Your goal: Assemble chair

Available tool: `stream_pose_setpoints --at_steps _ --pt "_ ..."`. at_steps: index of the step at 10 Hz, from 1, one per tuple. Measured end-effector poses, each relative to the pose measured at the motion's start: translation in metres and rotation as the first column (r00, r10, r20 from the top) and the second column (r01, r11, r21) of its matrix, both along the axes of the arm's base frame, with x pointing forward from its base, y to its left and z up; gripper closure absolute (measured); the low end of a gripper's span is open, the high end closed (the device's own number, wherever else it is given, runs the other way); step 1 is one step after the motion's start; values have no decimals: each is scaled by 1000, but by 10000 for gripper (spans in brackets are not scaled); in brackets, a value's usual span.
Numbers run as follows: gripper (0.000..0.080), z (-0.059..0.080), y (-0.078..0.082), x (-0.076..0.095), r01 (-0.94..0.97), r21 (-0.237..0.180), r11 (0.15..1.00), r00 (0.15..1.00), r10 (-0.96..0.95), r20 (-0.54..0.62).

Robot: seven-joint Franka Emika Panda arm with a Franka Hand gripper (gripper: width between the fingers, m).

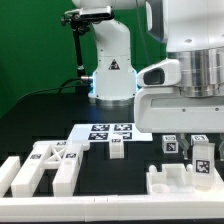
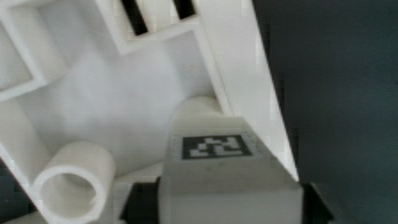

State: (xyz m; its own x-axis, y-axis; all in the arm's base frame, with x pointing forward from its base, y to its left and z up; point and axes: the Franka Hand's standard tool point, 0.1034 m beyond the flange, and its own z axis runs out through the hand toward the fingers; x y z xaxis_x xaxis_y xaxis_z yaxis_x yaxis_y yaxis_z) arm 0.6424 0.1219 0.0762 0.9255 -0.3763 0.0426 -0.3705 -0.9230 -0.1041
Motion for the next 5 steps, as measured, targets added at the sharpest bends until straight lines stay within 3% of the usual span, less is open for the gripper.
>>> stream_pose_setpoints --at_steps 2,3,5 --pt "512 -1 1 2 330 28 944 944 -330 -21" --pt "512 -1 1 3 553 54 831 833 -551 -56" --pt "512 -1 2 4 789 73 610 614 -782 -104"
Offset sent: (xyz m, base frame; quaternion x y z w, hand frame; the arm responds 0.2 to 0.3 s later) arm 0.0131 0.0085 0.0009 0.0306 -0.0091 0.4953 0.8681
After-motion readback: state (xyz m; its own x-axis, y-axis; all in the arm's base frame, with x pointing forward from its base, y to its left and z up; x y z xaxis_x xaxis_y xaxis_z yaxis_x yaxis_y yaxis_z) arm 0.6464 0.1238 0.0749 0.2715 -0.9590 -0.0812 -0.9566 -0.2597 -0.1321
